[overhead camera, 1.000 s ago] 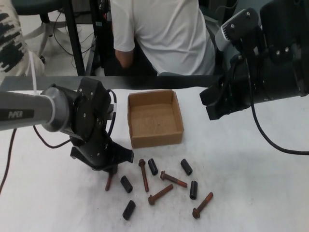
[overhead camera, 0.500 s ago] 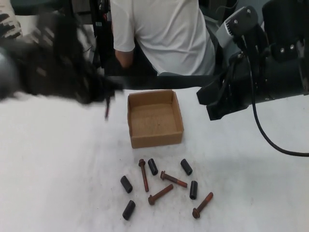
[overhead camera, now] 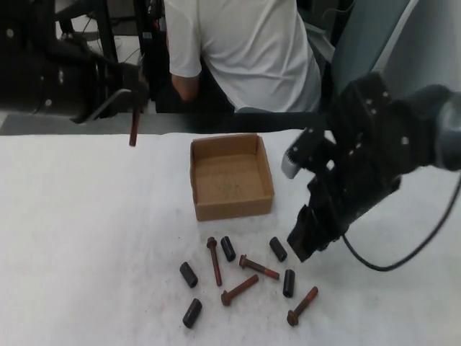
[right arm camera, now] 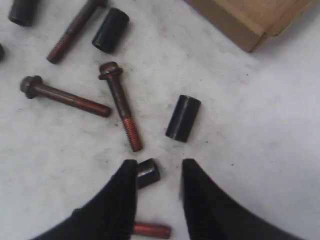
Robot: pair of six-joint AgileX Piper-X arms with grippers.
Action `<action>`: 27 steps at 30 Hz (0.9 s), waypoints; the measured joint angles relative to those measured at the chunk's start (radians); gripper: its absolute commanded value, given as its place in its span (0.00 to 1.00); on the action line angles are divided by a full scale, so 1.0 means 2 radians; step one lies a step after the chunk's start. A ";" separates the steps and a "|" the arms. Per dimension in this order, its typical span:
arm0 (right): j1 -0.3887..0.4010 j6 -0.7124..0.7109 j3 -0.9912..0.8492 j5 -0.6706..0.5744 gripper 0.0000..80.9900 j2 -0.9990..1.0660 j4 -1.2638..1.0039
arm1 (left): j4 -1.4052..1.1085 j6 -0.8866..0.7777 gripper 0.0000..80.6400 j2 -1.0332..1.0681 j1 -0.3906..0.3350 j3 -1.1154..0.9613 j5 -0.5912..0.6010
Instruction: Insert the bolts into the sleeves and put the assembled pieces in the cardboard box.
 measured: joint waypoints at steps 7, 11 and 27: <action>0.006 -0.008 -0.063 0.017 0.38 0.047 0.010 | 0.031 0.025 0.00 0.000 0.000 0.000 0.001; 0.013 -0.012 -0.068 0.019 0.38 0.052 0.014 | 0.035 0.028 0.00 0.000 0.000 0.000 0.001; 0.044 -0.040 -0.071 0.066 0.38 0.080 0.076 | 0.036 0.031 0.00 0.000 0.000 0.000 -0.006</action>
